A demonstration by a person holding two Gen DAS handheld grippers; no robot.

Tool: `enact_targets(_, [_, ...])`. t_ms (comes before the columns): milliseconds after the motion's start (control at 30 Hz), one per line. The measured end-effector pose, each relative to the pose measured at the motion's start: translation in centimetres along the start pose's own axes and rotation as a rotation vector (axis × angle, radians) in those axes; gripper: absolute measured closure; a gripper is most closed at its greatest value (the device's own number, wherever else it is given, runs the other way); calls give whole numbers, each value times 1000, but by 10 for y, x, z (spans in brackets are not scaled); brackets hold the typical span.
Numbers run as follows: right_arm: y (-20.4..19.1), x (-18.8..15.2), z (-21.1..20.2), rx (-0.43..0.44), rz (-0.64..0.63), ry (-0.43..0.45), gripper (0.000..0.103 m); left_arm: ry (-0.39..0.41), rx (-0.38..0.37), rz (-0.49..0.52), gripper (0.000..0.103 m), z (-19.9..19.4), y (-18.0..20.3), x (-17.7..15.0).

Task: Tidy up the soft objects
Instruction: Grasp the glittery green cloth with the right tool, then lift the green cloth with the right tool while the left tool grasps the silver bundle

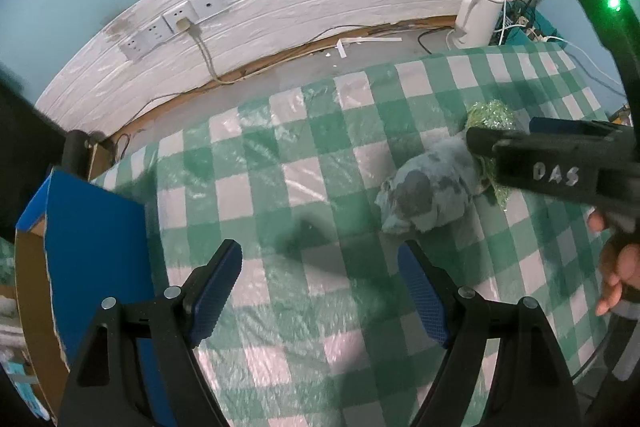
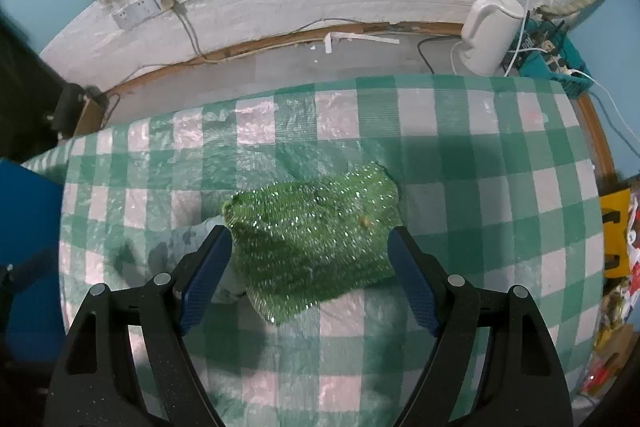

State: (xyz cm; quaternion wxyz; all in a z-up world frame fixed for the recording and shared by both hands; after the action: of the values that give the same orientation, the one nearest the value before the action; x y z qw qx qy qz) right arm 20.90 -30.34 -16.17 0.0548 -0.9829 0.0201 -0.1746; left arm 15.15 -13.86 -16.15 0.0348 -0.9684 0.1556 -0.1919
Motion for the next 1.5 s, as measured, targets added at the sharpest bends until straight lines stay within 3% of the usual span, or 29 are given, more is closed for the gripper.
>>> enact_targets(100, [-2, 0, 9, -14, -17, -16, 26, -6, 3, 13, 21, 5, 3, 7])
enact_targets(167, [0, -1, 11, 9, -13, -20, 47, -4, 3, 24, 21, 7, 6, 10])
enact_targets(333, [13, -7, 8, 10, -7, -51, 74, 3, -6, 33, 21, 9, 10, 14])
enact_targets(433, [22, -12, 4, -3, -16, -65, 81, 4, -12, 43, 21, 11, 14, 16])
enact_targets(700, [42, -30, -2, -60, -34, -130, 80, 8, -47, 60, 15, 14, 31, 21])
enact_targets(733, [45, -30, -4, -52, -13, -119, 71, 16, -50, 68, 15, 14, 33, 22])
enact_targets(767, [48, -30, -6, -38, 14, -105, 52, 24, -50, 81, 14, 13, 36, 23])
enact_targets(833, [55, -27, -7, -4, 90, -75, 24, 30, -48, 106, 13, 14, 42, 26])
enact_targets(1200, [61, -16, -4, -52, 101, -61, 24, 47, 11, 270, 13, 31, 79, 44])
enact_targets(1500, [71, -16, -2, -71, 111, -62, 24, 6, -48, 265, 13, 51, 85, 50])
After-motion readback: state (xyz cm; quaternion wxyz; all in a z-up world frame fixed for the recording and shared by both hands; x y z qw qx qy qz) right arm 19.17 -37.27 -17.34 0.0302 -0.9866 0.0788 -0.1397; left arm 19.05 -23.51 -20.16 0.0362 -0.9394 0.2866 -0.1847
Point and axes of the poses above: each gripper's, at about its wrist camera, not at the fingertips, and z roughly the way its jaws point, y to its right, x to its top, the point moved 2 cm from there along z, roughly the way its jaws point, and after that the axes turned 1 degree about y, right-handed, at the moved point
